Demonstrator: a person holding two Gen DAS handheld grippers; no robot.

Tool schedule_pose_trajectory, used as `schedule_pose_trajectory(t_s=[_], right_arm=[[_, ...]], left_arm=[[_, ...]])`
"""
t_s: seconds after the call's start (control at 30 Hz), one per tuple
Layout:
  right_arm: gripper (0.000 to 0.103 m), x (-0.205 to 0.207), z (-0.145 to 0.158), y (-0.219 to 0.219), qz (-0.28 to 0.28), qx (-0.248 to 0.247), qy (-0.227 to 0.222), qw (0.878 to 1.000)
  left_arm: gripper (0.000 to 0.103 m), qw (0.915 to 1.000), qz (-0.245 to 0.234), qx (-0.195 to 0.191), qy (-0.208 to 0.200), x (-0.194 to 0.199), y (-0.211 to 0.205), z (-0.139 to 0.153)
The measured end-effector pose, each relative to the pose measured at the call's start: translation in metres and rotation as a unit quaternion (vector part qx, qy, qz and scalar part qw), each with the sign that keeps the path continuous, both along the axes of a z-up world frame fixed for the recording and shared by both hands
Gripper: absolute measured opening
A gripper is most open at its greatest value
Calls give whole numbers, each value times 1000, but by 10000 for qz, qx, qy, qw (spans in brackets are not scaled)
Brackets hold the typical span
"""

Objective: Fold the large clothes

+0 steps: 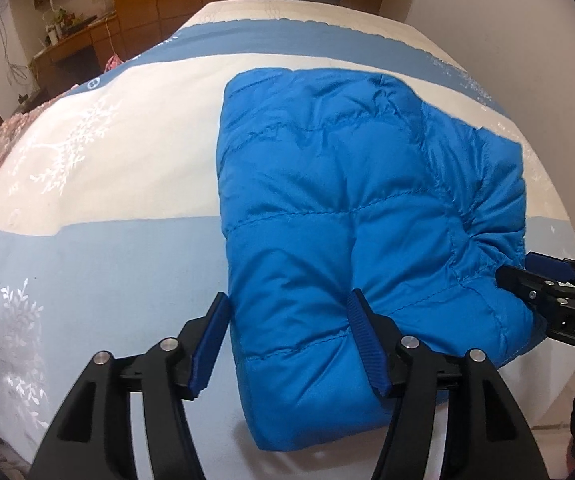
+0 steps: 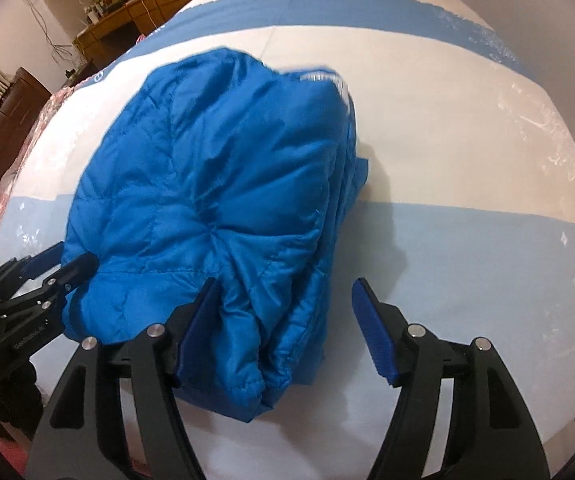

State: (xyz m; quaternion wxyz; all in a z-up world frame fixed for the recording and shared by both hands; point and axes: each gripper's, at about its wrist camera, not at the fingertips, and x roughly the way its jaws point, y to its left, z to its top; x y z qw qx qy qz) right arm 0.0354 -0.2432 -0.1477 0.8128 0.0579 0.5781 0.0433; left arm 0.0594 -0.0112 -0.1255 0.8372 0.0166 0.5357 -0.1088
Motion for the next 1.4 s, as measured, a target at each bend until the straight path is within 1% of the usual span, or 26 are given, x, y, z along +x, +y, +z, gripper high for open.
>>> schedule_pose_trajectory(t_s=[0.03,0.1,0.2,0.3,0.37,0.4,0.47,0.53,0.67,0.7,0.77,0.83,0.97,1.03,1.23,1.4], right_arm=[[67,1,-2,-2,-33,83,26,10000],[67,0,0,-2,-38,92,2,9999],[67,-3,12,-6,-87,136,-79,9998],[71,-11,26,-10,-111,150,-171,9997],[79,-16,36,-11,-98,153,-246,9995],[80,-19,42,-13,-85,154,-296,9994],[84,-25,50,-16,-84,153,-364,9992],[87,-32,58,-18,-81,162,-430,9989],[90,-48,67,-15,-16,135,-498,9987],[91,-54,70,-13,-16,119,-506,9986],[91,-59,75,-12,-2,141,-522,9985],[92,-64,79,-12,-37,137,-490,9987],[93,-74,85,-7,-48,31,-513,9987],[93,-79,88,-5,-41,13,-526,9986],[93,-92,99,3,-14,-120,-609,9981],[94,-99,100,7,2,-124,-515,9986]], left_arm=[[62,10000,16,-12,25,1,0,-2],[62,9999,70,-62,77,1,2,-1],[62,9999,97,-69,88,-3,3,7],[61,9999,127,-56,93,-9,5,17],[62,9999,146,-6,78,-14,7,24],[62,9998,160,47,49,-16,8,28],[66,9997,188,122,17,-20,11,36],[67,9997,220,136,4,-26,15,43],[73,9993,281,233,-90,-36,18,55],[74,9992,291,232,-124,-39,18,59],[80,9990,324,250,-171,-44,20,66],[82,9987,352,274,-256,-50,19,75],[82,9983,388,312,-314,-61,19,86],[82,9985,382,267,-303,-66,19,90],[83,9987,365,199,-290,-79,17,97],[84,9992,309,189,-185,-88,15,98]])
